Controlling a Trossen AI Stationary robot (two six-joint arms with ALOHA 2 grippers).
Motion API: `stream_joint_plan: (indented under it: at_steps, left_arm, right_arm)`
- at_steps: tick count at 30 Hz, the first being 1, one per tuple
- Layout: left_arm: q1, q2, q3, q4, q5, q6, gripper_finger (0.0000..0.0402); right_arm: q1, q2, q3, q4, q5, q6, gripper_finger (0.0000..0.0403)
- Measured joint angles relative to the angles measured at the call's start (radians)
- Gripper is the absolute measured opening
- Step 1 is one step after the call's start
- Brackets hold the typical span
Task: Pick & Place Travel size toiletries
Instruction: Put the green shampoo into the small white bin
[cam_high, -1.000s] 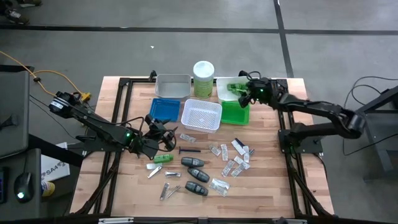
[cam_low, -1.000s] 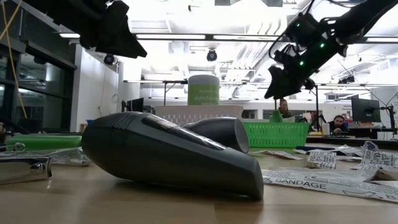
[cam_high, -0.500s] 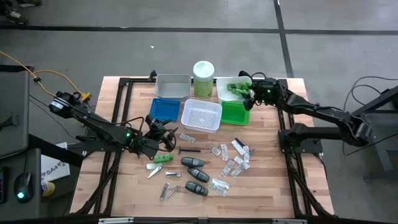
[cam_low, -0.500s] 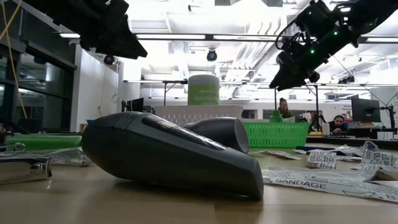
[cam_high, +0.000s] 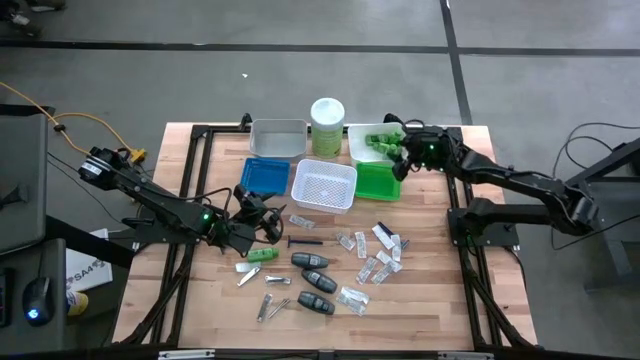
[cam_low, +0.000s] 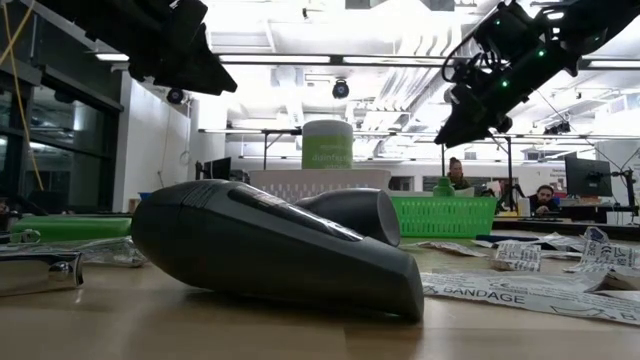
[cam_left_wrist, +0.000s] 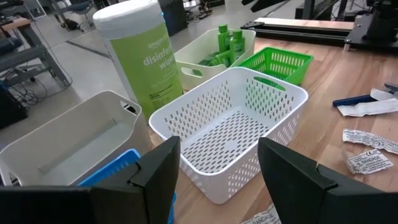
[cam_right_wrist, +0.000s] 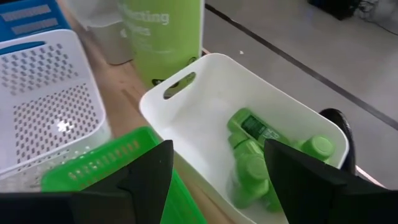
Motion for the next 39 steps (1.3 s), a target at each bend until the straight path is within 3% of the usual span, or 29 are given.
stream_joint_plan:
  at_steps: [8, 15, 21, 32, 39]
  left_arm:
    - [0.0, 0.0, 0.0, 0.0, 0.0, -0.005, 0.0214]
    - [0.0, 0.0, 0.0, 0.0, 0.006, -0.005, 0.0214]
    - [0.0, 0.0, 0.0, 0.0, 0.082, -0.021, 0.0214]
    - [0.0, 0.0, 0.0, 0.0, 0.084, -0.022, 0.0214]
    - [0.006, 0.0, 0.0, -0.001, 0.09, -0.049, 0.0214]
  right_arm:
    - [0.002, 0.0, 0.0, 0.009, -0.063, -0.053, 0.0244]
    - [0.002, 0.0, 0.0, 0.008, -0.069, -0.022, 0.0244]
    - [0.002, -0.001, 0.0, 0.003, -0.11, 0.029, 0.0244]
    - [0.002, -0.001, 0.0, -0.087, -0.119, 0.022, 0.0244]
    - [0.002, -0.002, 0.0, 0.005, -0.306, 0.032, 0.0244]
